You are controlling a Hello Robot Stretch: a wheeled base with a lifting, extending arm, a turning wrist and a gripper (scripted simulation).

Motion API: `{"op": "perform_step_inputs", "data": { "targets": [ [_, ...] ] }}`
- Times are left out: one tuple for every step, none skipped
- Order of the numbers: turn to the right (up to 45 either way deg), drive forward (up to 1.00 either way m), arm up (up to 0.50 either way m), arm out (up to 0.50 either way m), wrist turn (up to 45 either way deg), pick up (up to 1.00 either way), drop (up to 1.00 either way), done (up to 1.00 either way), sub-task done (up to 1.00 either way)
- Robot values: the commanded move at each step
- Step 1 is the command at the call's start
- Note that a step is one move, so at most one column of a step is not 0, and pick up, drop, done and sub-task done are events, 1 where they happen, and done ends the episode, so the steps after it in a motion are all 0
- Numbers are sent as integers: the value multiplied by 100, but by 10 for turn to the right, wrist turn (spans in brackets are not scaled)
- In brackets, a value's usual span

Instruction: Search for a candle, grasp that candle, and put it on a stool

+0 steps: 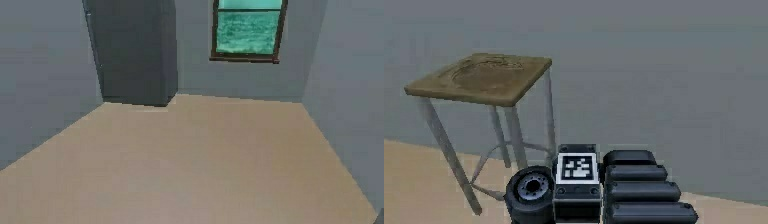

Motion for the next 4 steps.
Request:
{"op": "perform_step_inputs", "data": {
  "targets": [
    [120,0,0,0,0,0,0,0,0],
    [0,50,0,0,0,0,0,0,0],
    [-450,0,0,0,0,0,0,0,0],
    [-450,0,0,0,0,0,0,0,0]
  ]
}}
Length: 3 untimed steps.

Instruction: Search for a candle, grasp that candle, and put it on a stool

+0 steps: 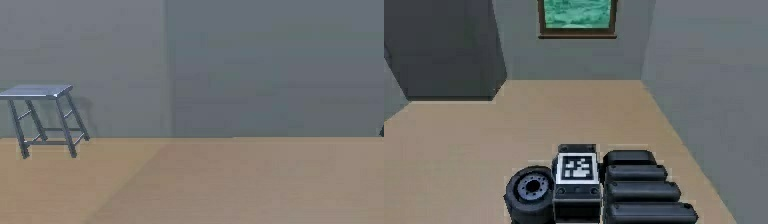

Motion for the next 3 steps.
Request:
{"op": "perform_step_inputs", "data": {
  "targets": [
    [-60,0,0,0,0,0,0,0,0],
    [450,0,0,0,0,0,0,0,0],
    [420,0,0,0,0,0,0,0,0]
  ]
}}
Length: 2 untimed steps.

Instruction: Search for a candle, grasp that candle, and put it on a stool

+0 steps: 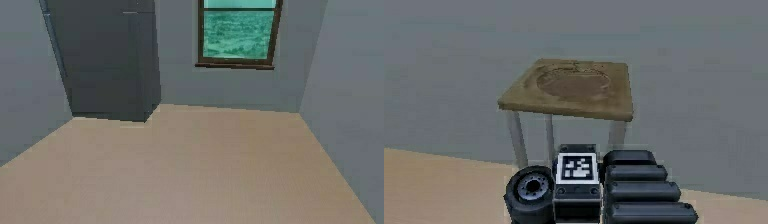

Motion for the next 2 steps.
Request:
{"op": "perform_step_inputs", "data": {
  "targets": [
    [0,0,0,46,0,0,0,0,0],
    [0,0,0,0,450,0,0,0,0]
  ]
}}
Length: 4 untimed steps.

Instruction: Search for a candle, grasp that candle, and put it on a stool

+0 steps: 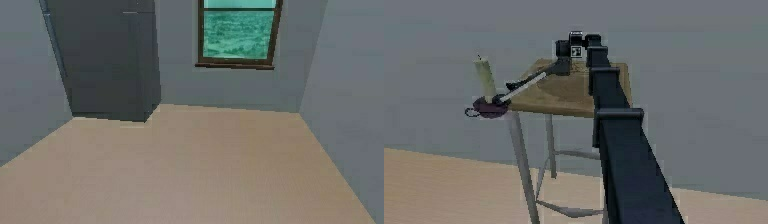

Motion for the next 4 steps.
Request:
{"op": "perform_step_inputs", "data": {
  "targets": [
    [0,0,0,0,450,0,0,0,0],
    [0,0,0,0,390,0,0,0,0],
    [0,0,-8,0,0,0,0,0,0],
    [0,0,0,0,0,0,100,0,0]
  ]
}}
